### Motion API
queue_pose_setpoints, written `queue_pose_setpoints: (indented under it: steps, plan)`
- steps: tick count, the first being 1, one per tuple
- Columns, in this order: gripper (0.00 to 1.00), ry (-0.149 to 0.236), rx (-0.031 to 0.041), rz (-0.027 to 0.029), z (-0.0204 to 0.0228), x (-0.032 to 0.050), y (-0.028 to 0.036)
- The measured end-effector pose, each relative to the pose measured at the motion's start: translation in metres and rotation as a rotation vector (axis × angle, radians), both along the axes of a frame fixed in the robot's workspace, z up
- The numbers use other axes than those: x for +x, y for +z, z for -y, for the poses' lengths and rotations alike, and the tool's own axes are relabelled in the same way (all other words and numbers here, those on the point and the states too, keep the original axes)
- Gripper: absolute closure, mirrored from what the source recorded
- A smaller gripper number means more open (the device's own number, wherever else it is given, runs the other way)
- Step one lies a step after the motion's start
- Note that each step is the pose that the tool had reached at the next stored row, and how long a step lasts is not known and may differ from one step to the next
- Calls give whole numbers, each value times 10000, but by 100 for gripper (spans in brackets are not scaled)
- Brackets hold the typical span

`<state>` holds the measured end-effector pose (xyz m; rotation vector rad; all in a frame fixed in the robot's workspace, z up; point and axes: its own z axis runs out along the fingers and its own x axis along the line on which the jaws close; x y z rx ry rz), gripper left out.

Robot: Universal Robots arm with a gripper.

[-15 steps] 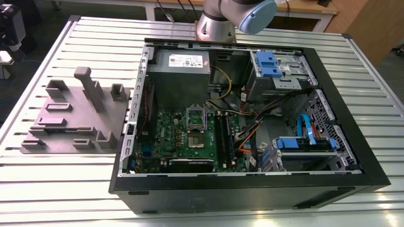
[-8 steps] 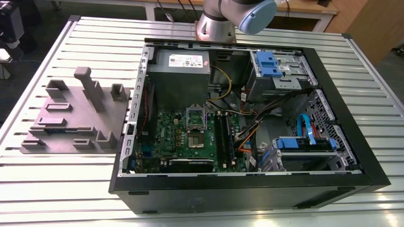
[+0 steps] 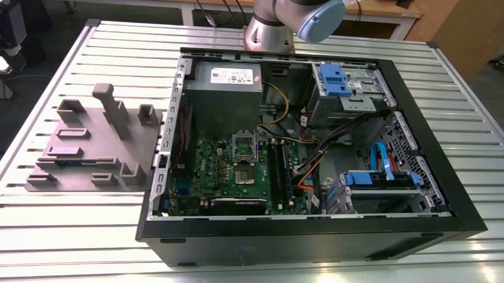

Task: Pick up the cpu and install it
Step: 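Pick up the cpu and move it towards the insertion slot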

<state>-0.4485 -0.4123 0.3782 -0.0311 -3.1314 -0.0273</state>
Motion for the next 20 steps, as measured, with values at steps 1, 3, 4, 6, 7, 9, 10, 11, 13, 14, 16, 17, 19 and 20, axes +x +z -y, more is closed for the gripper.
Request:
queue_pose_setpoints:
  steps: [1,3,4,6,7,9,10,11,13,14,16,17,19,20]
  plan:
    - [53,0,0,0,0,0,0]
    - [53,0,-1,-1,0,0,1]
    - [53,0,-1,-1,0,0,1]
    - [53,-1,-2,-3,-1,3,2]
    - [53,-1,-3,-5,-1,8,4]
    - [53,0,-1,-1,0,15,1]
    - [53,0,-1,-2,0,18,1]
    - [53,-1,-1,-1,0,21,1]
    - [53,0,-2,-2,0,26,1]
    - [53,0,-2,-2,0,28,1]
    - [53,0,-1,-1,0,34,1]
    - [53,0,-2,-2,0,38,2]
    - [53,2,-1,-1,1,52,1]
    - [53,1,-2,-2,0,60,1]
